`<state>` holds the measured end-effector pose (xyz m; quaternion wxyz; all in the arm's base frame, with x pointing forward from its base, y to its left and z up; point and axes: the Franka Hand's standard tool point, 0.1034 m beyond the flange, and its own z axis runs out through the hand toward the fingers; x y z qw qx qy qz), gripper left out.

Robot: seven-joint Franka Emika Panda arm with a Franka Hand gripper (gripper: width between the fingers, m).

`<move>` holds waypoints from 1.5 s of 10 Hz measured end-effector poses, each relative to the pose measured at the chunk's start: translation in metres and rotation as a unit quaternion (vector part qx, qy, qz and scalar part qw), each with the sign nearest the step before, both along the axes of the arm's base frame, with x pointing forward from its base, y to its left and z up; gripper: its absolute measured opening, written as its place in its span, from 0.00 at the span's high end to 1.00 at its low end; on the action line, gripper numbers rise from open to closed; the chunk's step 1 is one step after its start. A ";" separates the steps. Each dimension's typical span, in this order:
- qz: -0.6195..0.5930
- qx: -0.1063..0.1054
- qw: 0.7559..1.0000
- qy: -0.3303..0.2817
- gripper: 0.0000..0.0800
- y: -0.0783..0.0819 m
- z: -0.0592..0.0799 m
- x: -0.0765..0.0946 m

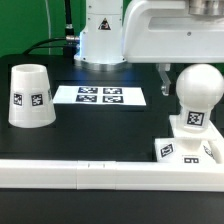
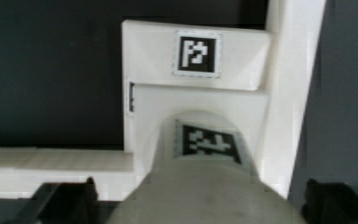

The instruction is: Assemble lamp

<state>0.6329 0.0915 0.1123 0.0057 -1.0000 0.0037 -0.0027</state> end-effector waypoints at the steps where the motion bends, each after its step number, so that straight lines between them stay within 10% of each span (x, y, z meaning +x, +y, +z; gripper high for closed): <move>1: -0.051 0.007 0.999 0.002 0.29 0.002 0.000 -0.001; 8: -0.273 0.028 0.961 0.013 0.34 0.009 -0.002 -0.003; 10: -0.277 0.028 0.960 0.014 0.16 0.010 -0.002 -0.003; 15: -0.159 0.023 0.987 0.015 0.13 0.010 0.001 -0.021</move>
Offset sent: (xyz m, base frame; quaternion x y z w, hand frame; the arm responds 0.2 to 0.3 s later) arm 0.0000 0.0000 0.0000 0.0000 0.0000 0.1938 0.9810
